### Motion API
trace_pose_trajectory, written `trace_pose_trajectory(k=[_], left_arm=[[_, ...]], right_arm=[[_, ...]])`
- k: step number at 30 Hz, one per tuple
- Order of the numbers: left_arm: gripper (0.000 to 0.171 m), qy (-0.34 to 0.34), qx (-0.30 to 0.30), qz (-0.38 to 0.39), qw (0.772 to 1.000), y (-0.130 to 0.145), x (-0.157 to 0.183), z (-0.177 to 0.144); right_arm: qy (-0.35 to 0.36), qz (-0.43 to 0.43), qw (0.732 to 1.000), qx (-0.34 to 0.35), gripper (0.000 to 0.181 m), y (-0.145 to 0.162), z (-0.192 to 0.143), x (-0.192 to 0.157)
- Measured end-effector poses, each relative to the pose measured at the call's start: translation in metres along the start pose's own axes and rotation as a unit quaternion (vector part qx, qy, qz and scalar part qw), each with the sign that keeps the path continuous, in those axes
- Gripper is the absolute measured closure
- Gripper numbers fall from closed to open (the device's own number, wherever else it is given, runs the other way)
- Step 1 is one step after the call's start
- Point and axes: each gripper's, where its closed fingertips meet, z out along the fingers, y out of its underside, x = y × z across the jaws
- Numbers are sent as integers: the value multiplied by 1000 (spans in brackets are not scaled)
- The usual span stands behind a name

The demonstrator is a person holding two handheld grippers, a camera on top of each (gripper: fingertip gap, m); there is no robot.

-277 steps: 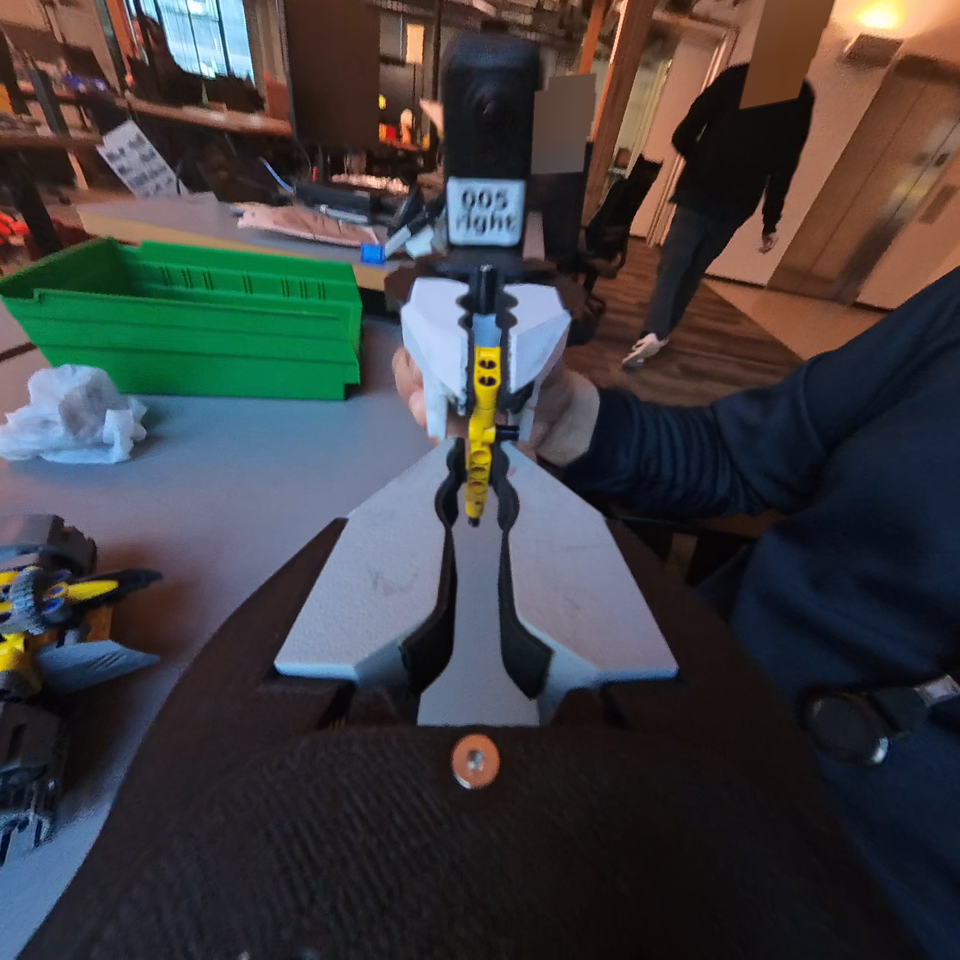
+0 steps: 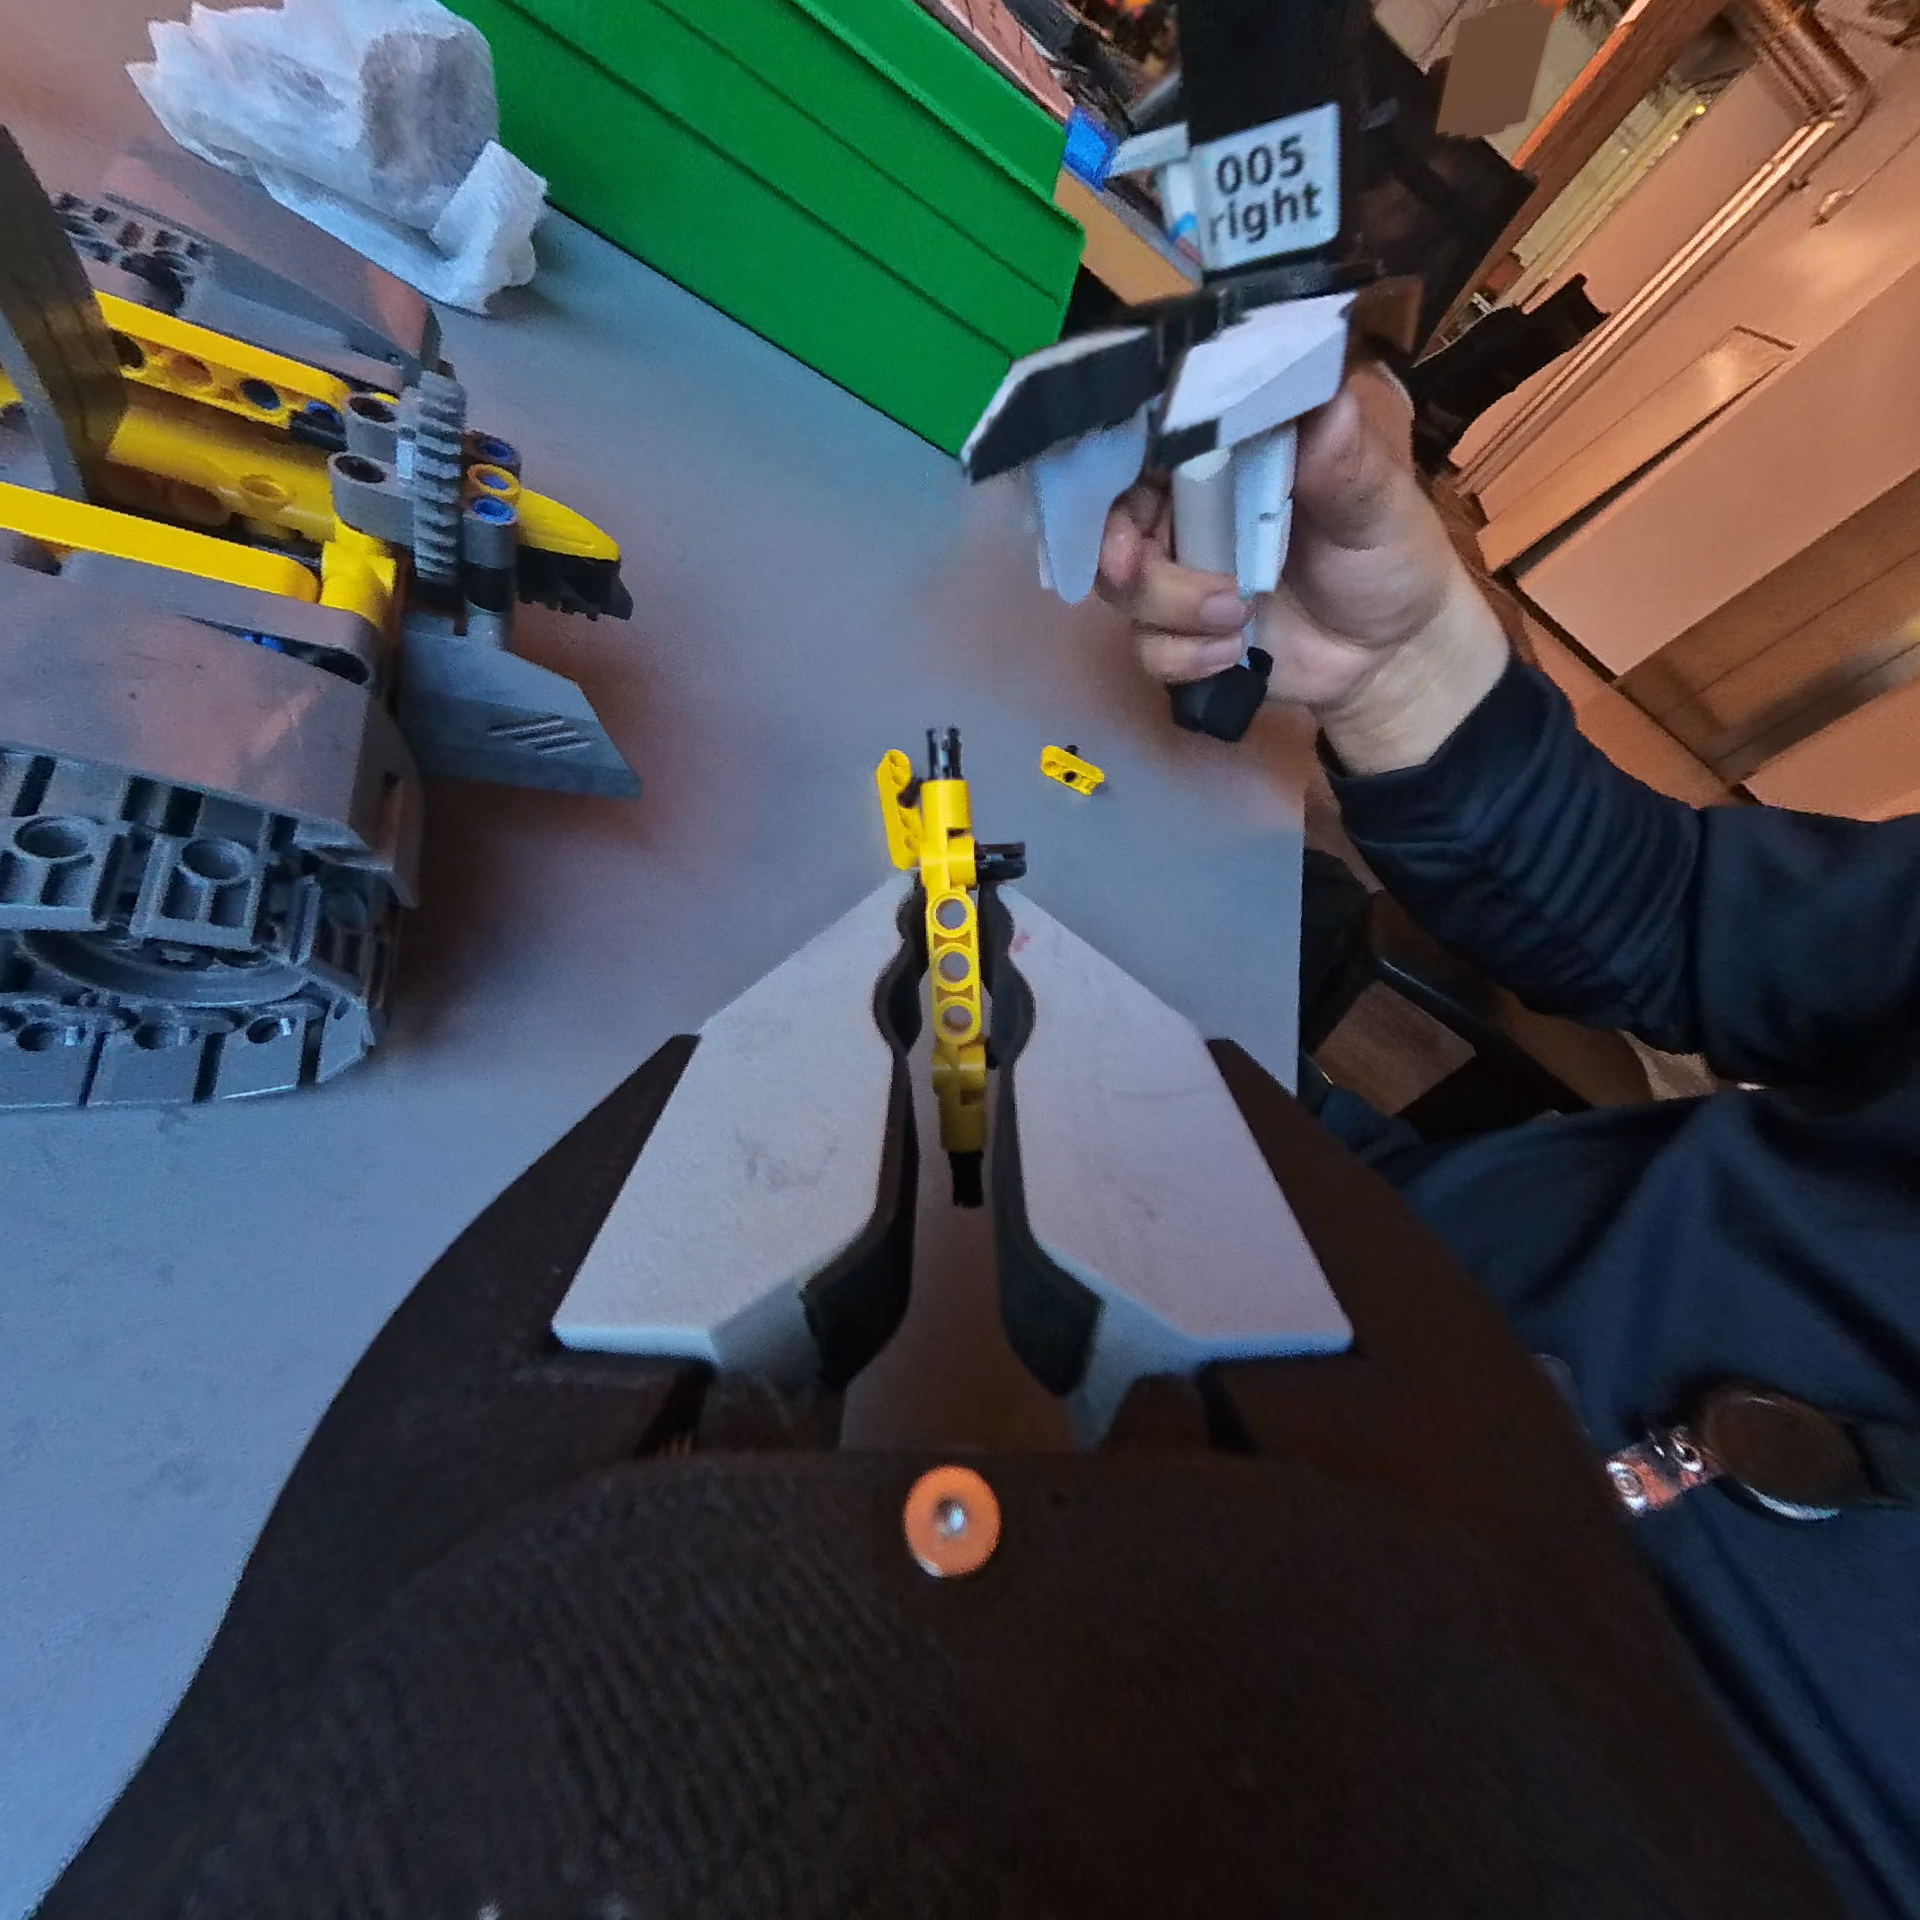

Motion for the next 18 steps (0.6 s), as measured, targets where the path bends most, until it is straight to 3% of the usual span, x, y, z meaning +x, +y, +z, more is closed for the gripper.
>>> trace_pose_trajectory(k=[10, 15, 18], left_arm=[[166, 30, -41, 24, 998, 11, 14, 10], [166, 36, -46, 21, 998, 13, 17, 14], [167, 37, -47, 18, 998, 12, 18, 17]], right_arm=[[81, -129, 988, -35, 136, 4, -22, 0], [224, -152, 956, -112, 135, 7, -21, 61], [232, -140, 951, -150, 136, -1, -2, 89]])
